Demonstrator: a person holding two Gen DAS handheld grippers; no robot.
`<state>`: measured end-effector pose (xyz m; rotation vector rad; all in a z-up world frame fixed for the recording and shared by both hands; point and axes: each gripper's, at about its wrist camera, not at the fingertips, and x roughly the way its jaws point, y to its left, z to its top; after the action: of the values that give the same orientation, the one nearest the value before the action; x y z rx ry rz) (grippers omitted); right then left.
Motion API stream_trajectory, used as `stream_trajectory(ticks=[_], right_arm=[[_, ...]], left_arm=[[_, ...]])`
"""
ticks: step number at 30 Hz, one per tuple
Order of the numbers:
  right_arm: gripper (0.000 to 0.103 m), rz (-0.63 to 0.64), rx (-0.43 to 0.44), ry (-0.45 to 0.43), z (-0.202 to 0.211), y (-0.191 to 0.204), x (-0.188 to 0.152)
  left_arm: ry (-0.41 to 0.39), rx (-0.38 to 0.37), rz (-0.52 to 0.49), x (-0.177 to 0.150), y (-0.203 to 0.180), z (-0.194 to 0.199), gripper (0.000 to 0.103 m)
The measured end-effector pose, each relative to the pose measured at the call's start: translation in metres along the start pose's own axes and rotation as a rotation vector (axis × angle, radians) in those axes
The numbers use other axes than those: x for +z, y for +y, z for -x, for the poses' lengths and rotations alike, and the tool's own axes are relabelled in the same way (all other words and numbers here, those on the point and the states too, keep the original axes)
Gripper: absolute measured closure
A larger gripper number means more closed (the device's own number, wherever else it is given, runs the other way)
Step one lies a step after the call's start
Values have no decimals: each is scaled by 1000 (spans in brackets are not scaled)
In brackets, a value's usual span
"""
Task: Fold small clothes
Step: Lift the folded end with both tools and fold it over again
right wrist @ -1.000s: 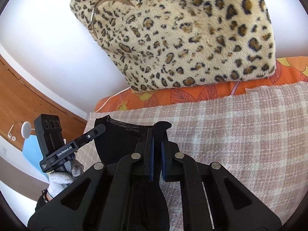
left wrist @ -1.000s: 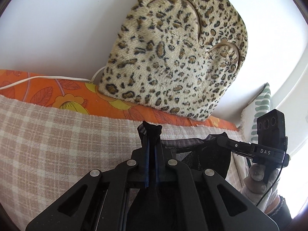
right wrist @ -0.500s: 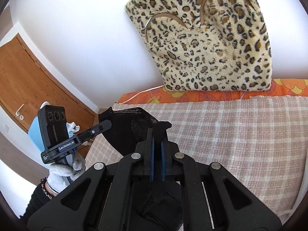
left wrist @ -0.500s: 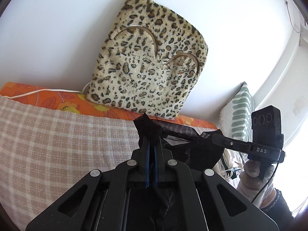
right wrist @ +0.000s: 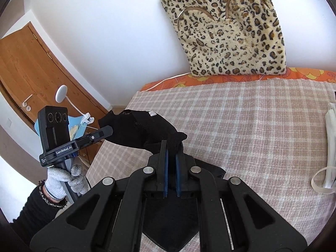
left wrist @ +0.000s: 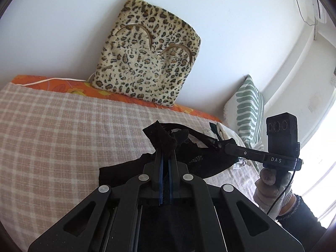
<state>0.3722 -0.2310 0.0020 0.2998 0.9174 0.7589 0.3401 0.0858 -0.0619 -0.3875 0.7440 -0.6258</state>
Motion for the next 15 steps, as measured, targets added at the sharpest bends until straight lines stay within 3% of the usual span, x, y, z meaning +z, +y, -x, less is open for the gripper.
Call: stream_trajectory(ticks=[7, 15], right_arm=[[96, 5, -8, 31, 4, 14, -67], [96, 70, -39, 59, 1, 29, -124]], left_arm=[[71, 2, -1, -62, 7, 12, 101], [127, 21, -42, -110, 16, 22, 101]])
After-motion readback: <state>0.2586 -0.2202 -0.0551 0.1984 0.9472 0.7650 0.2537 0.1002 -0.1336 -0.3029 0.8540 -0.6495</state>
